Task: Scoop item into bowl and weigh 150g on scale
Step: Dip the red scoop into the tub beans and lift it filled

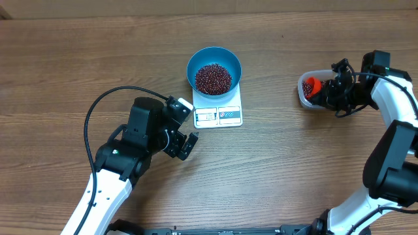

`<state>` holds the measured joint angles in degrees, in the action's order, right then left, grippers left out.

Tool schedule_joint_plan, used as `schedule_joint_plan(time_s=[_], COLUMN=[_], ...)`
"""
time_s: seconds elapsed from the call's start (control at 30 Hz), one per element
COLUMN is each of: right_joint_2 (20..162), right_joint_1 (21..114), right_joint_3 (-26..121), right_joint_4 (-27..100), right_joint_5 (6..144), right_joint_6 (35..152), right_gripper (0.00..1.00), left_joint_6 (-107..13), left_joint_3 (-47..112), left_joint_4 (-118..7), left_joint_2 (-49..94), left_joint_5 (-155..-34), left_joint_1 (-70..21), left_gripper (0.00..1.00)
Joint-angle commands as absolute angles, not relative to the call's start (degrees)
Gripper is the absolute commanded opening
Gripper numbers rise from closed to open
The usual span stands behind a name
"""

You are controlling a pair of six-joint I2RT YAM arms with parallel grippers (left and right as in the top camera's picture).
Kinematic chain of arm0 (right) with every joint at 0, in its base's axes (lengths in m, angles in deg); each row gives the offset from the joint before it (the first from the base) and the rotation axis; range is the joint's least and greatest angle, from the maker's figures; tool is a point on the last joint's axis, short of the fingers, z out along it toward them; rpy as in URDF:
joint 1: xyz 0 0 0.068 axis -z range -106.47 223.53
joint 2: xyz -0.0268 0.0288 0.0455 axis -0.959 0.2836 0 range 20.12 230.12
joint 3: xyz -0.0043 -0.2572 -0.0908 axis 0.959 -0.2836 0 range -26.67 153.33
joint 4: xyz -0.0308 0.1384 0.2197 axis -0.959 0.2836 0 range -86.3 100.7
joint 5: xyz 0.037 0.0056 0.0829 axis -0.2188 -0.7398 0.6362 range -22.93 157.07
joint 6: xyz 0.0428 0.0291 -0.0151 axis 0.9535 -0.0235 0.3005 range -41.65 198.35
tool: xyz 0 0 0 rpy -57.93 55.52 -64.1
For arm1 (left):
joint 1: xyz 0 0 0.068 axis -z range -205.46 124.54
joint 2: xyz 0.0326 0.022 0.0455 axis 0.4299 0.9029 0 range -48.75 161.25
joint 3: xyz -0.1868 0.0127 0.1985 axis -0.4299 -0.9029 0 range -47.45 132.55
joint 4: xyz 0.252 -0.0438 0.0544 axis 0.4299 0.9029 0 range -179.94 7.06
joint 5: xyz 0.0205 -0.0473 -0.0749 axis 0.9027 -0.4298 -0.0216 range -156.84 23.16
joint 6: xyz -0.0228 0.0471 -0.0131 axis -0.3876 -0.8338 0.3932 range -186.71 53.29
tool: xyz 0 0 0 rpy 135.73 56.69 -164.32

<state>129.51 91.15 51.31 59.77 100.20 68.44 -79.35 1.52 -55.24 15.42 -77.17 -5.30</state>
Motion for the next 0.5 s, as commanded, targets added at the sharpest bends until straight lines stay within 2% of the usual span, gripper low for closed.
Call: schedule_joint_plan(time_s=[0.0, 0.47], right_joint_2=[131.32, 131.32], right_joint_1=[93.01, 100.29], right_joint_3=[50.61, 50.61], right_joint_4=[61.67, 61.76], right_joint_5=[104.57, 113.53], right_joint_6=[67.98, 67.35], right_gripper=[0.04, 0.04], left_joint_6=[-80.66, -80.66], left_joint_3=[1.06, 1.06], left_joint_4=[-55.24, -55.26], left_joint_2=[15.72, 15.72], left_joint_5=[-77.82, -77.82], left_joint_1=[-5.19, -5.19], left_gripper=[1.0, 0.99])
